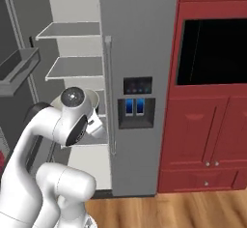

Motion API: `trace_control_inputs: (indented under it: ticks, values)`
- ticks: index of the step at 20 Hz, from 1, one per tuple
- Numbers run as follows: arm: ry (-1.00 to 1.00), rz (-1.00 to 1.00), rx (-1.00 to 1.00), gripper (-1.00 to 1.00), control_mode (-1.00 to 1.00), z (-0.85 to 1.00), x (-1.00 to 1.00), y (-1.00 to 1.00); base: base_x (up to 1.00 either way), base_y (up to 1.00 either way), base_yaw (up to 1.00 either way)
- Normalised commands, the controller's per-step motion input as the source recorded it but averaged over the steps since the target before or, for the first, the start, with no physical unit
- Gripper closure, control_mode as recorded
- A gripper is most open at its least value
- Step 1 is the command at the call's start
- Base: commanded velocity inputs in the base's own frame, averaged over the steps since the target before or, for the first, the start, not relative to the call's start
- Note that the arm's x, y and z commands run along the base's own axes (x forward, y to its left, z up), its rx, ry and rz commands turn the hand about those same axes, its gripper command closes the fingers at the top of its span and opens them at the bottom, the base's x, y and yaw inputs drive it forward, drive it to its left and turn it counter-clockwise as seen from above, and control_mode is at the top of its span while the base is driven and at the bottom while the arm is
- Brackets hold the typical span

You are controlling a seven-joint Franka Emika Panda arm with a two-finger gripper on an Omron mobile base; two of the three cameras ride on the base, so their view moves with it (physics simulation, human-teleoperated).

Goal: Move the glass cup from next to the sink to the open cabinet. Then, move the bowl with the peach to the fridge to clear the area for faucet cleaning.

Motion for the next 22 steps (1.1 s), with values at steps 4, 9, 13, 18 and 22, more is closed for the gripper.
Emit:
trace_control_inputs:
  ticks: [4,9,13,18,22]
  values:
    - [0.0,0.0,0.0,1.0,1.0,0.0,0.0,0.0,0.36,0.35,0.15]
    - [0.0,0.0,0.0,1.0,1.0,0.0,0.0,0.0,0.74,0.0,0.11]
    - [0.0,0.0,0.0,1.0,1.0,0.0,0.0,0.0,0.55,0.02,0.12]
    - [0.0,0.0,0.0,1.0,1.0,0.0,0.0,0.0,0.46,0.11,0.15]
    - [0.0,0.0,0.0,1.0,1.0,0.0,0.0,0.0,0.54,0.0,0.1]
